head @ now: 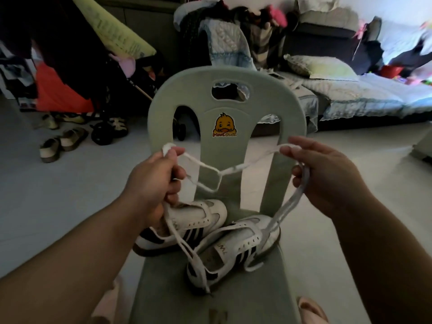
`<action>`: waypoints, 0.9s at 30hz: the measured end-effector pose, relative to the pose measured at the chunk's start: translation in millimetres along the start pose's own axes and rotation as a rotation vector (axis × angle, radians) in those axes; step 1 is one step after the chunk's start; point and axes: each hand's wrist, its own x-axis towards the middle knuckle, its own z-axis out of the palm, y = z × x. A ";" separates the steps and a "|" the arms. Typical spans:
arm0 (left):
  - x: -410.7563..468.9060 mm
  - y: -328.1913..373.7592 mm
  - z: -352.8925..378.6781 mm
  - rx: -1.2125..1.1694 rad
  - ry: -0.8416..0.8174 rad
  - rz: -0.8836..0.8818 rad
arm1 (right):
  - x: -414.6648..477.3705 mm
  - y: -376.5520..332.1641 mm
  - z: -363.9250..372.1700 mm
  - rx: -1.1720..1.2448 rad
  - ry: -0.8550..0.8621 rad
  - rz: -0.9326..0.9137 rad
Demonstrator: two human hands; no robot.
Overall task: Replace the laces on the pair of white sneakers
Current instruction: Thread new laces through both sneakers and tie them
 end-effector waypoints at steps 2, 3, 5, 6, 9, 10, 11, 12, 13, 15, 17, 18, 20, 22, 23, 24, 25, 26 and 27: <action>-7.9 17.7 -8.9 0.033 0.019 0.040 | -10.0 -22.6 -9.2 0.011 0.025 -0.054; -10.5 26.0 -14.0 0.050 0.035 0.053 | -15.1 -34.1 -13.2 0.004 0.032 -0.077; -15.0 39.0 -27.6 0.068 0.083 0.051 | -24.4 -53.9 -20.8 -0.014 0.066 -0.119; -17.1 43.6 -34.9 0.052 0.104 0.039 | -29.0 -62.2 -24.7 -0.019 0.097 -0.138; -23.5 51.3 -56.6 -0.012 0.164 -0.012 | -37.9 -78.2 -40.2 -0.016 0.206 -0.167; -26.5 52.6 -62.0 -0.011 0.185 -0.020 | -41.1 -81.4 -45.3 -0.006 0.234 -0.165; -28.5 52.9 -66.0 -0.009 0.200 -0.023 | -43.2 -83.1 -49.8 0.008 0.258 -0.157; -30.4 53.0 -68.6 -0.008 0.211 -0.022 | -45.4 -84.4 -53.5 0.019 0.274 -0.147; -31.6 52.8 -70.1 -0.005 0.223 -0.022 | -47.5 -84.9 -55.9 0.027 0.285 -0.137; -32.9 52.1 -70.9 0.000 0.242 -0.017 | -51.3 -84.9 -57.8 0.043 0.306 -0.124; -33.9 50.9 -70.4 0.013 0.256 -0.019 | -55.3 -85.4 -57.7 0.065 0.333 -0.122; -34.9 50.2 -69.8 0.028 0.264 -0.022 | -57.2 -86.5 -57.3 0.069 0.345 -0.126; -35.9 46.7 -70.2 0.079 0.263 -0.027 | -60.8 -90.4 -55.4 0.033 0.331 -0.145; -38.7 42.0 -70.7 0.142 0.211 -0.044 | -65.6 -96.8 -48.9 -0.038 0.236 -0.153; -41.8 40.0 -70.1 0.160 0.166 -0.066 | -68.7 -100.6 -43.4 -0.076 0.169 -0.146; -45.6 38.0 -69.3 0.175 0.116 -0.097 | -71.4 -104.4 -37.4 -0.115 0.103 -0.139; -49.5 35.6 -68.0 0.205 0.066 -0.132 | -74.8 -107.9 -30.4 -0.154 0.041 -0.134; -53.3 32.8 -66.3 0.260 0.015 -0.166 | -77.3 -110.7 -23.2 -0.193 -0.015 -0.134; -55.2 28.3 -64.7 0.340 -0.033 -0.198 | -80.1 -112.7 -15.4 -0.236 -0.069 -0.137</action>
